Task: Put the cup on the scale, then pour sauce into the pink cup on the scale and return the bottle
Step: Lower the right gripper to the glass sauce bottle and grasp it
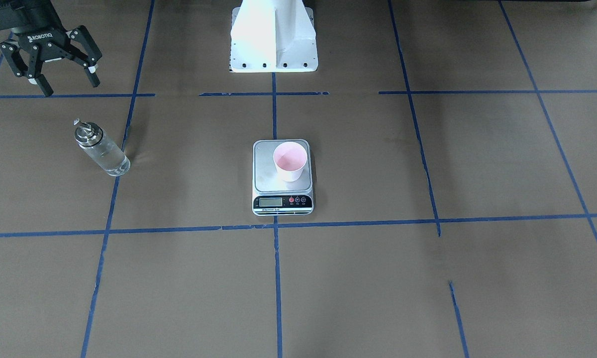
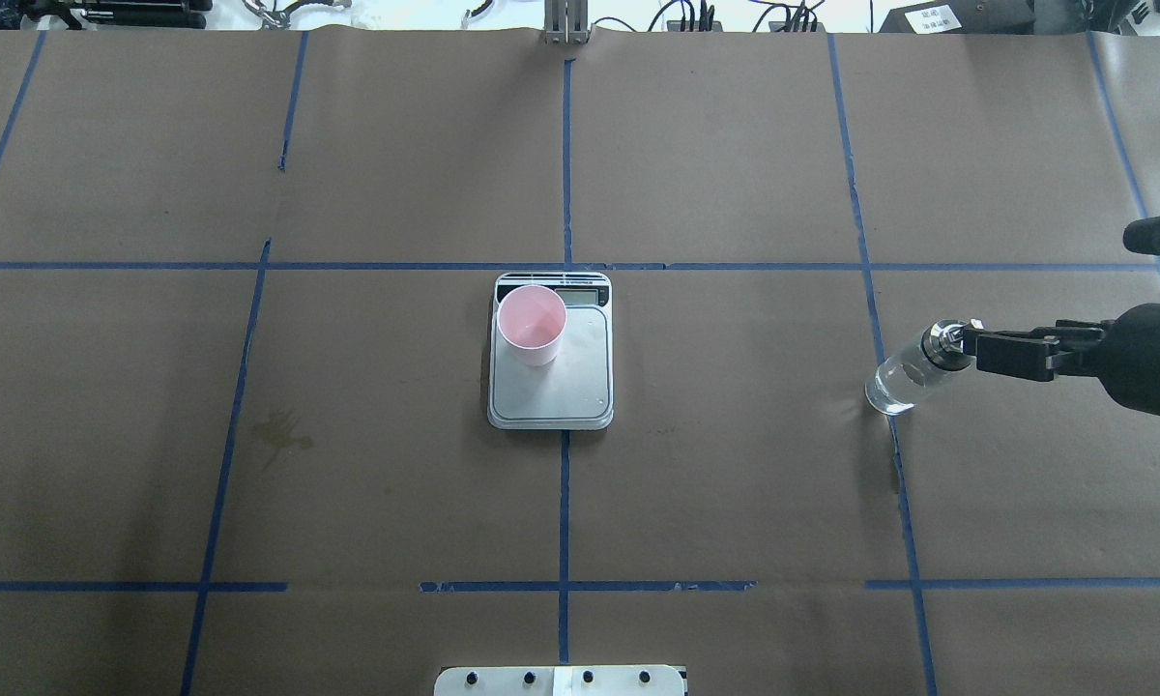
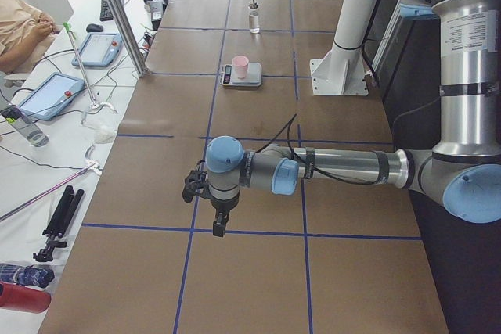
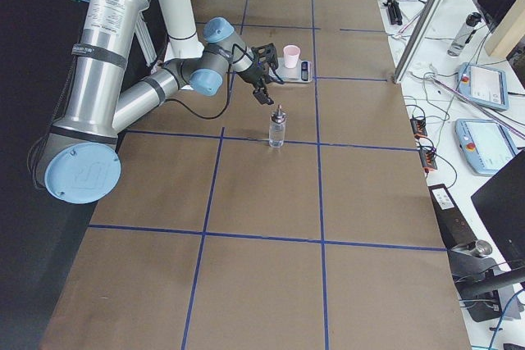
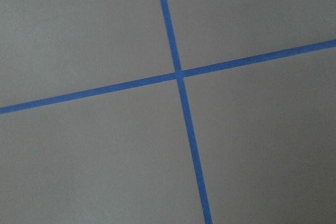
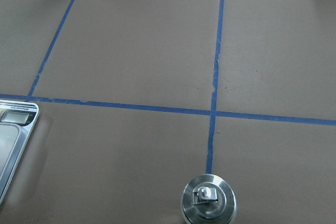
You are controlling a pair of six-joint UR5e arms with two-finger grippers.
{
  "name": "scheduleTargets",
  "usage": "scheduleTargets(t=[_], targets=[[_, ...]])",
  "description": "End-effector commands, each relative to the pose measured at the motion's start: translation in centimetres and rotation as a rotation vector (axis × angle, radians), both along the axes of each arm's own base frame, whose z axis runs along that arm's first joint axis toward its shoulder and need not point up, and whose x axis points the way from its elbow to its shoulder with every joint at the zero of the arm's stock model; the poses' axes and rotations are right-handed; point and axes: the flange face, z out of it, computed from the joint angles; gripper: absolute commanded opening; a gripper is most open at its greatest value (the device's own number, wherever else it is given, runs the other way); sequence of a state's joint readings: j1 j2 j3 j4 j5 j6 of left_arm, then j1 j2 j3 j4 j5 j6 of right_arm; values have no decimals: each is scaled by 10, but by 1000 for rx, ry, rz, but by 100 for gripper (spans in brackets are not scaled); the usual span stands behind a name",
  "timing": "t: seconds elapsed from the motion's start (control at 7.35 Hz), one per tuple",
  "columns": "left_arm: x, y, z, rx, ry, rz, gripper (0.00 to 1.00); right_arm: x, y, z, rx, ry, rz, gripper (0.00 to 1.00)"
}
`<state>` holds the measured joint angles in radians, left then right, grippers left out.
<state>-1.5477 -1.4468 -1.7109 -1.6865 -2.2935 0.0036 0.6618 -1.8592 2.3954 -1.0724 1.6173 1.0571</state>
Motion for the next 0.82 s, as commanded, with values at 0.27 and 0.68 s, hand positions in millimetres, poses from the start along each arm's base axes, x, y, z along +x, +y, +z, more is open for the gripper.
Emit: scheduleTargets(t=[0.27, 0.68], targets=[[-16, 19, -14, -70, 15, -21, 100, -30, 9, 61, 136, -1, 81, 100], [-16, 19, -14, -70, 15, -21, 100, -57, 19, 86, 183, 1, 134, 100]])
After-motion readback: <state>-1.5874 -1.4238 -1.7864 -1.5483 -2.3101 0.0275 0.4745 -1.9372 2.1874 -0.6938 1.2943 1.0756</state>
